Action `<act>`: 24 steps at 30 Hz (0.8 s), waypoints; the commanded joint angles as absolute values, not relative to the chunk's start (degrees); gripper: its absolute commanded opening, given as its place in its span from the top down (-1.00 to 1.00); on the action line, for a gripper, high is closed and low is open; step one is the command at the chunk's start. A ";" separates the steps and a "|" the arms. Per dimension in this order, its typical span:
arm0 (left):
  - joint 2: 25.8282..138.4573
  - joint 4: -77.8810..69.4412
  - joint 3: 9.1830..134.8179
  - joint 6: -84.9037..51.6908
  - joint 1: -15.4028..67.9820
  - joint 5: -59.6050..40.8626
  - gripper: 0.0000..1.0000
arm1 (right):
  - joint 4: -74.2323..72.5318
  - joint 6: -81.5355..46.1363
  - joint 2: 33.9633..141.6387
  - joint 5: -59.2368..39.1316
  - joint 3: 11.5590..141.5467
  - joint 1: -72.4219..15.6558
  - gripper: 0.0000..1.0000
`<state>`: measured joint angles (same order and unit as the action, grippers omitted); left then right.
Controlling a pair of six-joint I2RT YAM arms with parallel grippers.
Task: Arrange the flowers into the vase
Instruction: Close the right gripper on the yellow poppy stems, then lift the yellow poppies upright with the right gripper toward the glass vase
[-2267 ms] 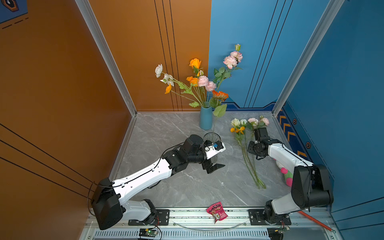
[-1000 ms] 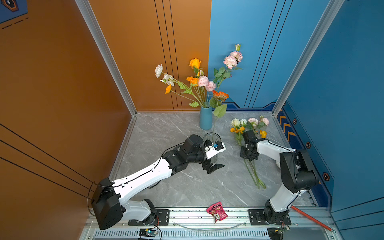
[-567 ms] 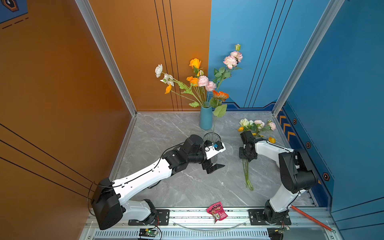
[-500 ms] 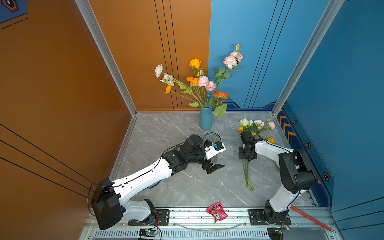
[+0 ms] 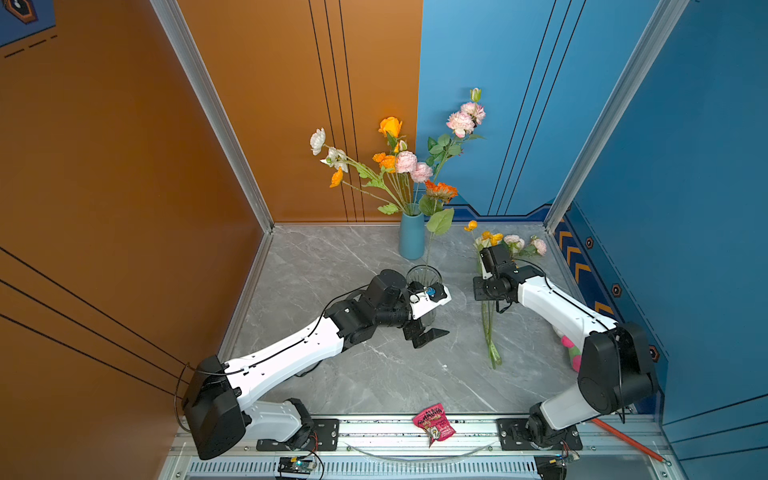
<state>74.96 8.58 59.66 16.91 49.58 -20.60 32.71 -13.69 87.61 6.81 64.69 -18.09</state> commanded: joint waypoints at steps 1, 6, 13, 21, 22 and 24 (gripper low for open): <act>74.94 9.58 61.26 17.14 50.10 -21.86 -0.96 | 36.19 -13.31 83.91 9.47 66.11 -18.34 0.90; 74.90 9.54 61.26 17.14 50.14 -22.05 -0.96 | 27.77 -18.85 74.94 3.12 59.52 -15.08 0.93; 75.06 9.67 61.35 17.23 50.27 -21.92 -0.96 | 20.84 -26.15 68.85 -10.24 56.13 -10.21 0.94; 74.85 9.93 61.26 17.67 50.29 -21.44 -0.96 | 16.27 -33.97 70.40 -20.72 55.52 -7.58 0.95; 74.85 9.93 61.24 17.66 50.34 -21.45 -0.96 | 15.62 -35.33 70.38 -21.97 55.09 -6.82 0.95; 74.74 9.93 61.34 17.67 50.31 -21.58 -0.96 | 14.67 -37.72 70.74 -25.09 54.26 -5.19 0.96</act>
